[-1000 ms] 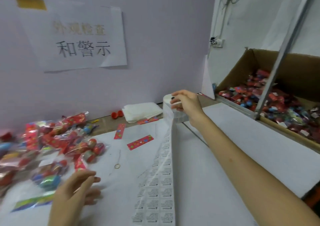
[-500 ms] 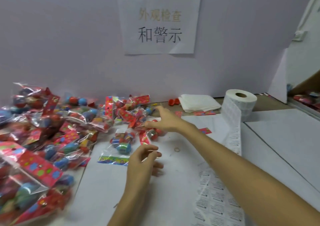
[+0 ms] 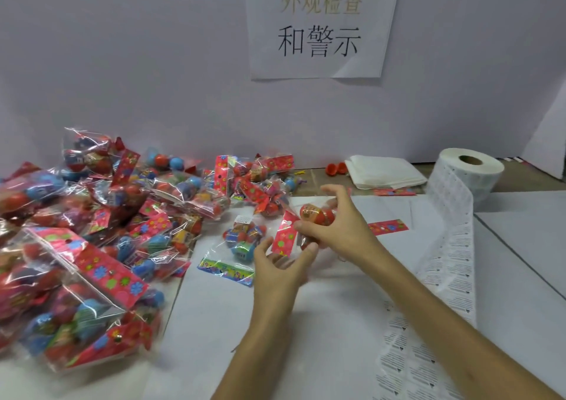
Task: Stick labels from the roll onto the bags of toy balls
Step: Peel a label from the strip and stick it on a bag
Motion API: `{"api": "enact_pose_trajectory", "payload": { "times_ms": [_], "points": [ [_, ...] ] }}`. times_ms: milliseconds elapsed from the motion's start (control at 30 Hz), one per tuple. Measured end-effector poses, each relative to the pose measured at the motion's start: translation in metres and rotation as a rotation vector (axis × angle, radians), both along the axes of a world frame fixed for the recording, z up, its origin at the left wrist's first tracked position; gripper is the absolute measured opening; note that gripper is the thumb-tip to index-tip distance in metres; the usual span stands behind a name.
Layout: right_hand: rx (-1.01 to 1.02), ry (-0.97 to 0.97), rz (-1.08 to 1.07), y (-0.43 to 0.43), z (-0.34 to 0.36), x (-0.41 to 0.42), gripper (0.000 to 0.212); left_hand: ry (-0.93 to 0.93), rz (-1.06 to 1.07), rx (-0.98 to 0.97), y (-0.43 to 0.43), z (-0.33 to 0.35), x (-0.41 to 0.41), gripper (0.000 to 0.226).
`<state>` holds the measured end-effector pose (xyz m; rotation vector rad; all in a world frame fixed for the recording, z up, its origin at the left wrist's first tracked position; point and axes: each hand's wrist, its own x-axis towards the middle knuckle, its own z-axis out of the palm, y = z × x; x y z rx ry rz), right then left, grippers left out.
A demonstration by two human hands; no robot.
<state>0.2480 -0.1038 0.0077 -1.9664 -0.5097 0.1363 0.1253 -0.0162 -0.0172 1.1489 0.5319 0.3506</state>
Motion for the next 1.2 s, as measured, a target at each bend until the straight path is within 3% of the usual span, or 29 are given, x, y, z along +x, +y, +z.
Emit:
{"api": "enact_pose_trajectory", "payload": {
  "times_ms": [200, 333, 467, 633, 833, 900, 1033, 1200],
  "points": [
    [0.266, 0.256, 0.028, -0.03, 0.01, -0.042, 0.088, -0.1, -0.1, 0.069, -0.002, 0.009, -0.006, 0.036],
    [0.356, 0.324, 0.03, -0.043, 0.009, -0.053, 0.06, -0.103, 0.03, 0.07, 0.001, 0.006, -0.005, 0.019],
    [0.337, 0.298, 0.037, -0.049, 0.003, -0.055, 0.021, -0.102, 0.112, 0.115, 0.001, 0.006, -0.006, 0.023],
    [0.271, 0.303, 0.113, -0.049, -0.001, -0.058, 0.019, -0.094, 0.171, 0.158, 0.003, 0.007, -0.007, 0.025],
    [0.269, 0.297, 0.128, -0.049, 0.0, -0.063, 0.043, -0.094, 0.132, 0.168, 0.007, 0.012, -0.009, 0.025],
    [0.292, 0.29, 0.127, -0.049, 0.0, -0.063, 0.037, -0.103, 0.098, 0.19, 0.004, 0.012, -0.01, 0.024],
    [0.329, 0.189, 0.116, -0.049, -0.001, -0.061, 0.007, -0.131, 0.072, 0.236, -0.001, 0.014, -0.012, 0.021],
    [0.362, 0.16, 0.107, -0.049, -0.001, -0.062, 0.004, -0.148, 0.113, 0.251, -0.003, 0.017, -0.012, 0.029]
  ]
}}
